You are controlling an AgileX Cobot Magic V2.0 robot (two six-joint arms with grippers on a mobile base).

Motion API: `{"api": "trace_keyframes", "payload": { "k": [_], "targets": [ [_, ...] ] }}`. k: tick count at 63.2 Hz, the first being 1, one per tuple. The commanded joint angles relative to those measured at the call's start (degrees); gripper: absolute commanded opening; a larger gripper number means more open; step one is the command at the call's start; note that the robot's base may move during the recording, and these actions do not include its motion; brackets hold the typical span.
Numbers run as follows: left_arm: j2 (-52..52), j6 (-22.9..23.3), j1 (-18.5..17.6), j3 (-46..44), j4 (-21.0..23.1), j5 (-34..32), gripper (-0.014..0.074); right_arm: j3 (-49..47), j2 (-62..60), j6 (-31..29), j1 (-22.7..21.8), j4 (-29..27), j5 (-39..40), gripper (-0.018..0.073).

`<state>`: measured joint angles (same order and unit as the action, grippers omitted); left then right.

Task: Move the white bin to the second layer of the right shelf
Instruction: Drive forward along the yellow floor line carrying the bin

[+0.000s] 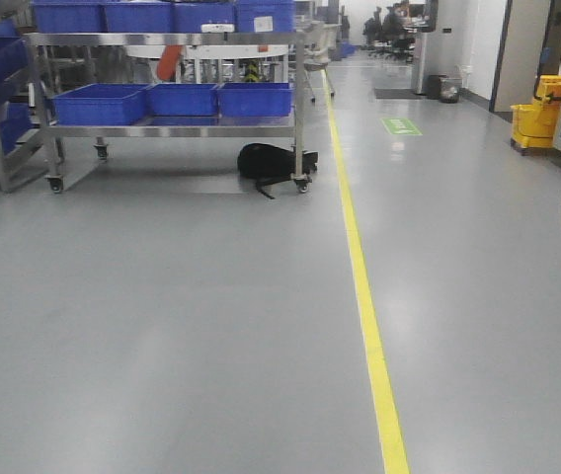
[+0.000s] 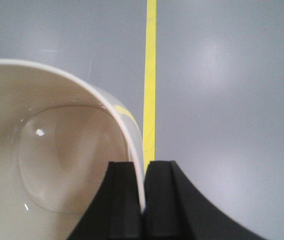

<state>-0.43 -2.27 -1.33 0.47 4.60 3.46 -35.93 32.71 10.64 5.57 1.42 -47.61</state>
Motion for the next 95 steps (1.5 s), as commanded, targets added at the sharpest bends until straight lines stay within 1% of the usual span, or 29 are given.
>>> {"api": "trace_keyframes", "payload": {
  "k": [1, 95],
  "targets": [
    [-0.9, 0.3, -0.4, 1.6, 0.3, -4.8, 0.0085, -1.7, 0.0, 0.1, -0.2, 0.0, 4.6, 0.0067],
    [-0.9, 0.3, -0.4, 1.6, 0.3, -4.8, 0.0085, -1.7, 0.0, 0.1, -0.2, 0.0, 4.6, 0.0067]
  ]
}}
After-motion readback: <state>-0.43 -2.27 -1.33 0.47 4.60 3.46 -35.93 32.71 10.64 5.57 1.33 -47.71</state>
